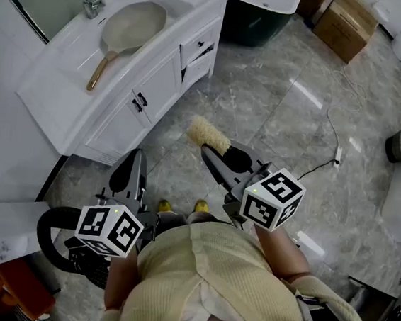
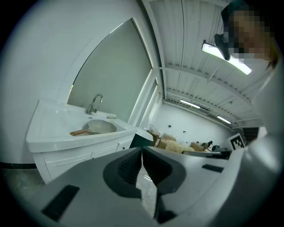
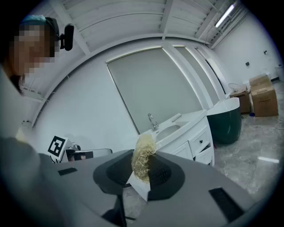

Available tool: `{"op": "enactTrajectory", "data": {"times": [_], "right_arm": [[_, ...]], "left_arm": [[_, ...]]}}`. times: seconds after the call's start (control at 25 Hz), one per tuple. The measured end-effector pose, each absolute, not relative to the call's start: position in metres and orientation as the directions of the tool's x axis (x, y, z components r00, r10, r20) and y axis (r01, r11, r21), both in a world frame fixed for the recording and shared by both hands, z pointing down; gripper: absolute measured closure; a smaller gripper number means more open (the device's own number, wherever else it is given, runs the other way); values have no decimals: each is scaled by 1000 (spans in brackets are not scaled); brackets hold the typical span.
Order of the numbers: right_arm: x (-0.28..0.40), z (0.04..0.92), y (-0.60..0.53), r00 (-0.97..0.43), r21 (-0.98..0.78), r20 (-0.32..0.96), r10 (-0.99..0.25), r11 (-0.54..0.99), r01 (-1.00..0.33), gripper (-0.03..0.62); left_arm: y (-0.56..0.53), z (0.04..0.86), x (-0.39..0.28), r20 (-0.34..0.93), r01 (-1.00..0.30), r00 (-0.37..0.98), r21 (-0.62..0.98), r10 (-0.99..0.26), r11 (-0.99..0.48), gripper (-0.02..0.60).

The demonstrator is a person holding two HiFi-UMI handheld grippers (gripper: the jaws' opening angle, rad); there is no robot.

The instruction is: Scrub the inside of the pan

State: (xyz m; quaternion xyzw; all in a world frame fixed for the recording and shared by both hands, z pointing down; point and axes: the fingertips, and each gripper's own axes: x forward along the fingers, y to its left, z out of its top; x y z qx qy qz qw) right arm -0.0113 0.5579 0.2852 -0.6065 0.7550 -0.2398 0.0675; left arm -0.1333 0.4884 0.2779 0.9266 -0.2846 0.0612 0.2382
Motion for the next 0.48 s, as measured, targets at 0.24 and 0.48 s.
{"op": "enactTrajectory", "data": {"times": [0.24,0.48], "right_arm": [[-4,293,562,-254,-473,195,-947,136,-871,502],[-6,300,553,-266,-484,201,-943,140,-864,502]], "left_arm": [[492,282,-130,269,-569,822,399,-502,-719,518],[478,293,-138,297,-601,799,372,-523,-707,518]]}}
